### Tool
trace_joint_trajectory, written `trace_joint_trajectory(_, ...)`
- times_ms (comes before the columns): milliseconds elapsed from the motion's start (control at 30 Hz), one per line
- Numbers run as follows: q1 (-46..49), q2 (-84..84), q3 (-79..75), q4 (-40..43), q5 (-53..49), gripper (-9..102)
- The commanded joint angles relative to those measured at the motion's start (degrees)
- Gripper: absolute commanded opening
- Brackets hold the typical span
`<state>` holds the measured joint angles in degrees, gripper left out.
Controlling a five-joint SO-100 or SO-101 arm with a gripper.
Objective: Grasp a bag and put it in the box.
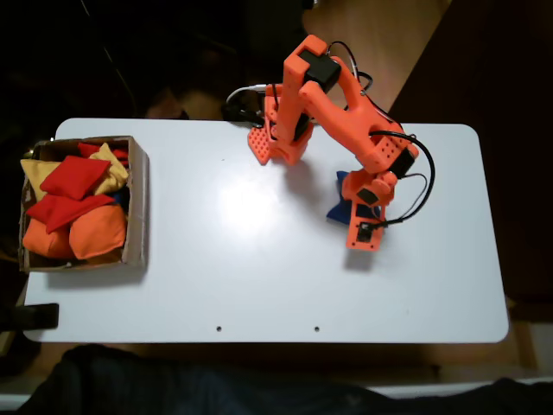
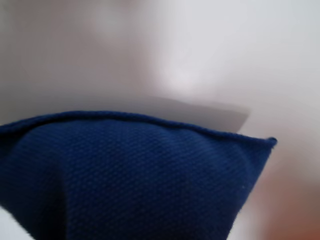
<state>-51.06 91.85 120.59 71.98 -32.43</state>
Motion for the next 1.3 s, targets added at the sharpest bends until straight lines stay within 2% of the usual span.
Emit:
trace_joint_trajectory(0,1.67,1.05,0.09,-0.09,1.05,18)
trace_joint_trajectory(233,3.69,6.68,-0.53,1.05,2.29,16)
trace_joint_trajectory(600,13.10,21.97,-7.21,6.68,5.63,16)
trace_joint_trajectory(800,14.15,28.56,-8.70,9.32,7.03,16)
trace_joint_trajectory(1067,14.15,27.25,-5.80,9.84,5.36,17)
trace_joint_trajectory(1267,14.06,23.03,-3.96,6.94,4.92,26)
